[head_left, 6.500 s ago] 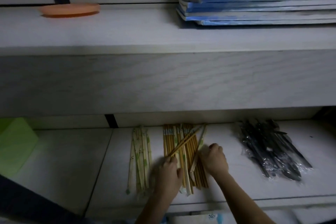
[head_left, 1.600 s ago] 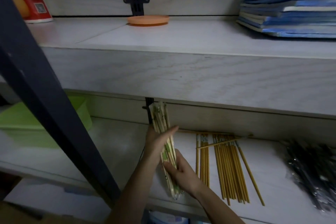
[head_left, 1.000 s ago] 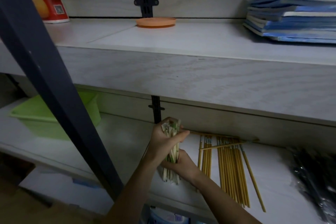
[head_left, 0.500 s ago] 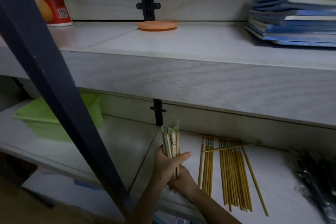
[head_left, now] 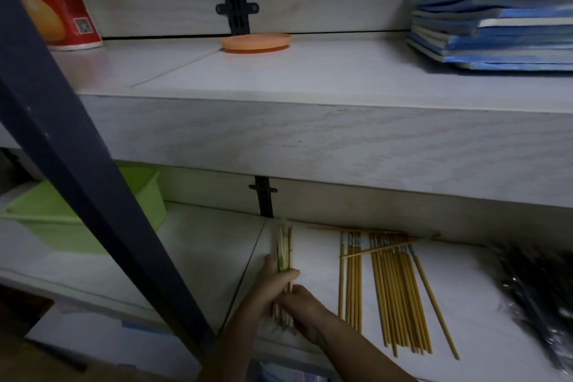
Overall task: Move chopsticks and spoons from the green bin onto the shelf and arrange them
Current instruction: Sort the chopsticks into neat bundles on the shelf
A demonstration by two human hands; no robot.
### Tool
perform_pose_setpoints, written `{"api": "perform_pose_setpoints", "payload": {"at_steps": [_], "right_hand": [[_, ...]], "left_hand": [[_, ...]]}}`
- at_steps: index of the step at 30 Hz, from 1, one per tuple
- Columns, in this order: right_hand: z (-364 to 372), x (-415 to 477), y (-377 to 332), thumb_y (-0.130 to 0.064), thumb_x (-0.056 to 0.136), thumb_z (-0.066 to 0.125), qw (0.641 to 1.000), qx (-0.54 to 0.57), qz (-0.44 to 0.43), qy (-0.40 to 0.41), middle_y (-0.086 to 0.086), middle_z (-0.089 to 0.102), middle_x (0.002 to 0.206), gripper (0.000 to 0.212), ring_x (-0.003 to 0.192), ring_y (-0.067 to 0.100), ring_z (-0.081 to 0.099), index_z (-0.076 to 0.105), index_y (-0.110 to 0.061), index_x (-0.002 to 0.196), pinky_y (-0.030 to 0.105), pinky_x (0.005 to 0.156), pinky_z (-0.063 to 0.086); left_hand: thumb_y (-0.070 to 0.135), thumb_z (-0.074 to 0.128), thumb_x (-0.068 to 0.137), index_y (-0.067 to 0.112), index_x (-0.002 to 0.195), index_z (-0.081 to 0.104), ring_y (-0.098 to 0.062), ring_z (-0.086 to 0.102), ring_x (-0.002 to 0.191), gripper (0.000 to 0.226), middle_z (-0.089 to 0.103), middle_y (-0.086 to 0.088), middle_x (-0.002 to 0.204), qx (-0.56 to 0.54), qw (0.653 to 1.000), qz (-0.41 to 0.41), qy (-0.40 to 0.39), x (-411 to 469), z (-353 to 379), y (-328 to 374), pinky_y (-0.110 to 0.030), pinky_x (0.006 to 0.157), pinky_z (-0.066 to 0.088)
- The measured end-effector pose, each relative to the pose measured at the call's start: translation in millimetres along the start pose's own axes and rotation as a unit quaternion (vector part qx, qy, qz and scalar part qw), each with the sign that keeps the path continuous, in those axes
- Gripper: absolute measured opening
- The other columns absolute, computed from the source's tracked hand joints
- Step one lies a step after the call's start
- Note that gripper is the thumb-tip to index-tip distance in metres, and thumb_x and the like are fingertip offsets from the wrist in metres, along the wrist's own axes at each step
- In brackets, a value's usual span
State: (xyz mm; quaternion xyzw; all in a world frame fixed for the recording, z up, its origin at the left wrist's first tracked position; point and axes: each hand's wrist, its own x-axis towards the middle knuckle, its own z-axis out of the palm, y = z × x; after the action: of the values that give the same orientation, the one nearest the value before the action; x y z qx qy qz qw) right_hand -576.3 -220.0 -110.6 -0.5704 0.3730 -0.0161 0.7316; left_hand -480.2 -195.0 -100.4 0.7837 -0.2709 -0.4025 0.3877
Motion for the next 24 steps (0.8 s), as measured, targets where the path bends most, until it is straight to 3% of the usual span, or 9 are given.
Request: {"api": "perform_pose_setpoints", "payload": {"at_steps": [3,5,7,9,11,17,19,21,24], "right_hand": [[-5.4,-4.4,-1.0,-0.023,0.092,0.052,0.998,-0.05,0.017,-0.025,0.006,0.064,0.107,0.028,0.09,0.011,0.062,0.056,-0.007,0.115,0.015,0.071,0.051],[-9.1,-4.6,-1.9,-0.03,0.092,0.051,0.996,-0.084,0.021,-0.02,0.001,0.062,0.103,0.027,0.09,0.01,0.059,0.055,-0.014,0.114,0.017,0.075,0.05],[-12.3,-0.1,-0.6,-0.035,0.088,0.054,0.991,-0.13,0.008,0.001,0.002,0.059,0.105,0.039,0.086,0.01,0.057,0.052,-0.013,0.12,0.019,0.071,0.049],[-14.5,7.9,5.0,-0.042,0.079,0.058,0.983,-0.18,-0.017,0.038,0.004,0.058,0.103,0.056,0.083,0.01,0.056,0.05,-0.009,0.123,0.021,0.068,0.049],[-16.6,15.2,12.8,-0.056,0.064,0.058,0.972,-0.21,-0.06,0.083,0.005,0.061,0.103,0.074,0.087,0.014,0.059,0.052,-0.008,0.12,0.029,0.077,0.054],[-21.6,32.7,35.1,-0.059,0.062,0.052,0.956,-0.241,-0.092,0.142,0.015,0.058,0.117,0.07,0.098,0.026,0.061,0.056,-0.012,0.113,0.043,0.087,0.054],[-14.6,12.3,18.3,-0.049,0.073,0.057,0.955,-0.244,-0.094,0.142,0.012,0.053,0.125,0.061,0.098,0.016,0.056,0.053,-0.012,0.121,0.029,0.086,0.052],[-13.3,4.4,13.6,-0.031,0.086,0.055,0.95,-0.26,-0.101,0.139,0.006,0.045,0.131,0.047,0.089,0.001,0.046,0.047,-0.012,0.129,0.008,0.073,0.041],[-15.1,5.1,18.0,-0.022,0.09,0.053,0.943,-0.279,-0.109,0.147,0.004,0.04,0.137,0.044,0.08,-0.001,0.043,0.044,-0.012,0.132,0.004,0.062,0.04]], "left_hand": [[0.018,0.054,0.087,0.007,0.138,0.028,-0.021,0.054,0.095,0.059,0.049,-0.01,0.112,0.076,0.997,-0.007,-0.032,6.8,0.6,5.4,-0.028,0.074,0.046],[0.014,0.052,0.086,0.005,0.134,0.031,-0.014,0.051,0.076,0.053,0.049,-0.009,0.104,0.114,0.993,0.006,-0.025,9.3,5.6,7.6,-0.021,0.056,0.039],[0.011,0.053,0.085,0.003,0.128,0.035,-0.014,0.05,0.071,0.047,0.051,-0.011,0.102,0.137,0.99,0.016,0.005,11.4,11.0,6.3,-0.02,0.051,0.035],[0.011,0.055,0.084,0.001,0.123,0.038,-0.021,0.053,0.079,0.044,0.057,-0.017,0.108,0.148,0.988,0.028,0.044,13.8,16.6,2.9,-0.022,0.054,0.039],[0.011,0.057,0.083,0.001,0.12,0.04,-0.025,0.055,0.082,0.042,0.058,-0.02,0.111,0.157,0.984,0.041,0.077,15.8,21.7,0.7,-0.027,0.061,0.043],[0.015,0.062,0.084,0.005,0.126,0.046,-0.026,0.06,0.104,0.046,0.057,-0.014,0.121,0.16,0.977,0.054,0.129,17.0,25.2,-3.4,-0.022,0.07,0.042],[0.024,0.064,0.084,0.007,0.123,0.051,-0.024,0.06,0.105,0.044,0.059,-0.012,0.119,0.17,0.974,0.059,0.14,18.2,23.7,-7.1,-0.021,0.072,0.041],[0.03,0.06,0.088,0.008,0.119,0.056,-0.021,0.059,0.101,0.038,0.06,-0.011,0.116,0.186,0.968,0.074,0.153,17.3,20.9,-9.9,-0.021,0.072,0.042],[0.022,0.052,0.093,0.008,0.122,0.056,-0.018,0.056,0.104,0.033,0.058,-0.011,0.12,0.193,0.963,0.114,0.147,12.7,17.4,-17.5,-0.017,0.077,0.041]]}}
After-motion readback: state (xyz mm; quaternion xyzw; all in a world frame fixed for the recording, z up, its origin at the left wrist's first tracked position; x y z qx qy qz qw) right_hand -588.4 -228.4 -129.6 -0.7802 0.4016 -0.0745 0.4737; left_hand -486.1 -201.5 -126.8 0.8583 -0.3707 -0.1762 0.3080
